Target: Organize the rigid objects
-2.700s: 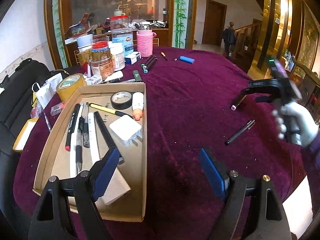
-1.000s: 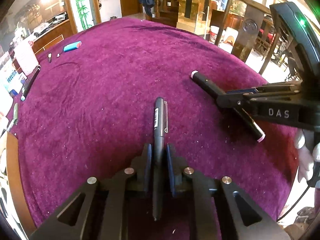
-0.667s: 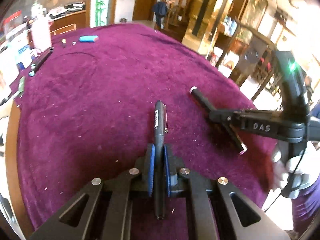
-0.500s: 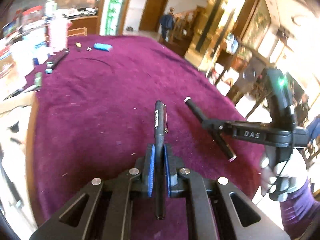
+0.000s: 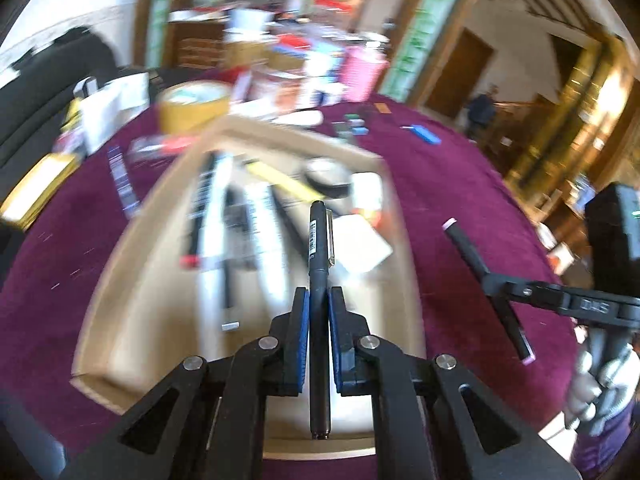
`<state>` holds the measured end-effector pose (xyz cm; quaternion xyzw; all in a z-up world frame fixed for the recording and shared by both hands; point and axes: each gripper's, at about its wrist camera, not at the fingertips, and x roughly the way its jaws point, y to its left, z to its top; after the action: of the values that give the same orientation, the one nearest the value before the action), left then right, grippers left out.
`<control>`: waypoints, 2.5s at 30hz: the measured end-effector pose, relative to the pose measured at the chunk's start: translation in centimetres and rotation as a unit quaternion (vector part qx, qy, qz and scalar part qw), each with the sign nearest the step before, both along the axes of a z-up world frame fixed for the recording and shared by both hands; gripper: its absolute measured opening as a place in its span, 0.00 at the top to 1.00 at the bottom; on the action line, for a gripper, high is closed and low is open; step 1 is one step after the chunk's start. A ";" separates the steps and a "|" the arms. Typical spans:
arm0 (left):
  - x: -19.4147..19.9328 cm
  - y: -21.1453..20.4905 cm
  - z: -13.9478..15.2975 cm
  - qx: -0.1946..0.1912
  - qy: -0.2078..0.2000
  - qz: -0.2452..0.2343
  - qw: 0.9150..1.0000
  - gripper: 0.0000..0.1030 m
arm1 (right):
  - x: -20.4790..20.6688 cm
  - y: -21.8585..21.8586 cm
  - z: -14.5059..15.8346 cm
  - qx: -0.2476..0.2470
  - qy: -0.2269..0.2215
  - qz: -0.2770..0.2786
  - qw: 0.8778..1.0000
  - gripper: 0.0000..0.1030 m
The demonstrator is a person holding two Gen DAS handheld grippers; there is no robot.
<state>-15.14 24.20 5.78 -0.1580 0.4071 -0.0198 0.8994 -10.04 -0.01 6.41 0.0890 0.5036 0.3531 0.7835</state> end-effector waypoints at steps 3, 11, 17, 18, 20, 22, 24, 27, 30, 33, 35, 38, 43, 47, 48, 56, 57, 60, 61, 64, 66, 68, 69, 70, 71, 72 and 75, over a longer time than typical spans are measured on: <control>-0.4 2.0 -1.2 0.002 0.016 0.025 1.000 0.91 | 0.1 4.6 -0.2 -0.008 0.005 0.034 0.999 0.83; -1.0 3.4 -2.4 -0.011 0.027 0.039 0.999 0.91 | 0.8 12.9 -2.4 -0.066 -0.003 0.067 0.996 0.83; -1.1 3.6 -2.4 -0.024 0.013 0.036 0.999 0.60 | 3.0 15.0 -3.2 -0.107 -0.031 0.054 0.992 0.84; -1.2 3.6 -2.3 -0.024 0.006 0.035 0.999 0.60 | 3.4 15.2 -3.4 -0.109 -0.030 0.052 0.992 0.84; -1.4 3.6 -1.9 -0.025 -0.003 0.038 0.999 0.57 | 4.1 15.4 -3.2 -0.119 -0.042 0.047 0.991 0.84; -1.6 3.6 -1.2 -0.023 -0.013 0.041 0.999 0.51 | 4.5 15.2 -3.0 -0.116 -0.040 0.041 0.992 0.84; -1.8 3.5 -0.7 -0.018 -0.023 0.046 0.999 0.44 | 4.6 14.1 -2.3 -0.087 -0.032 0.029 0.995 0.83; -2.4 2.9 0.5 0.003 -0.044 0.053 0.998 0.34 | 4.1 12.0 -0.7 -0.059 -0.053 0.014 0.997 0.77; -2.8 1.5 1.9 0.037 -0.068 0.057 0.995 0.28 | 2.6 8.9 1.4 -0.049 -0.101 -0.020 0.993 0.53; -3.2 -0.3 3.4 0.065 -0.095 0.059 0.992 0.22 | 0.2 4.7 3.6 -0.073 -0.188 -0.090 0.975 0.36; -3.5 -1.6 4.1 0.078 -0.108 0.049 0.990 0.20 | -1.3 2.6 4.8 -0.088 -0.239 -0.133 0.958 0.22; -3.5 -3.6 4.7 0.100 -0.118 0.032 0.987 0.16 | -2.9 -0.7 6.1 -0.098 -0.292 -0.201 0.930 0.10; -2.9 -6.4 5.3 0.112 -0.118 0.005 0.987 0.16 | -3.2 -4.0 6.7 -0.112 -0.305 -0.243 0.914 0.10; -2.7 -8.5 5.5 0.121 -0.118 -0.012 0.986 0.16 | -3.5 -5.0 6.4 -0.137 -0.315 -0.259 0.903 0.10; -2.5 -9.0 5.6 0.124 -0.117 -0.018 0.985 0.16 | -3.5 -5.3 6.3 -0.139 -0.317 -0.262 0.901 0.10; -2.3 -12.2 6.2 0.140 -0.124 -0.050 0.981 0.15 | -3.7 -7.5 6.1 -0.159 -0.324 -0.285 0.888 0.09; -2.2 -12.4 6.1 0.139 -0.123 -0.053 0.981 0.15 | -3.8 -7.8 6.1 -0.161 -0.322 -0.288 0.887 0.09; -2.0 -12.8 5.7 0.137 -0.117 -0.060 0.982 0.15 | -3.7 -8.4 5.7 -0.171 -0.315 -0.297 0.885 0.09; -1.9 -12.9 5.6 0.136 -0.116 -0.061 0.982 0.15 | -3.6 -8.6 5.6 -0.172 -0.312 -0.299 0.885 0.09; -1.8 -12.9 5.3 0.134 -0.113 -0.062 0.983 0.15 | -3.3 -9.0 5.0 -0.179 -0.303 -0.306 0.885 0.09; -1.7 -12.7 5.2 0.132 -0.112 -0.060 0.983 0.15 | -3.3 -9.2 4.8 -0.183 -0.300 -0.309 0.884 0.09; -1.7 -12.6 5.1 0.130 -0.110 -0.058 0.984 0.15 | -3.2 -9.3 4.6 -0.186 -0.297 -0.311 0.883 0.09; -1.7 -12.6 5.0 0.128 -0.108 -0.058 0.984 0.15 | -3.2 -9.4 4.4 -0.187 -0.295 -0.312 0.884 0.09; -1.5 -12.5 4.8 0.125 -0.106 -0.059 0.985 0.15 | -3.2 -9.4 4.3 -0.187 -0.293 -0.312 0.884 0.09; -1.4 -12.5 4.7 0.123 -0.104 -0.059 0.985 0.15 | -3.1 -9.5 4.2 -0.188 -0.292 -0.312 0.884 0.09; -1.4 -12.5 4.7 0.122 -0.103 -0.058 0.986 0.15 | -3.1 -9.6 4.1 -0.189 -0.290 -0.312 0.885 0.09; -1.3 -12.5 4.6 0.118 -0.109 -0.061 0.985 0.15 | -2.8 -9.7 3.6 -0.190 -0.282 -0.315 0.886 0.09</control>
<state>-16.44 11.73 10.41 -0.0223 0.3144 -0.0433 0.9480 -12.83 -9.75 10.03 -0.0107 0.2644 -0.0039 0.9644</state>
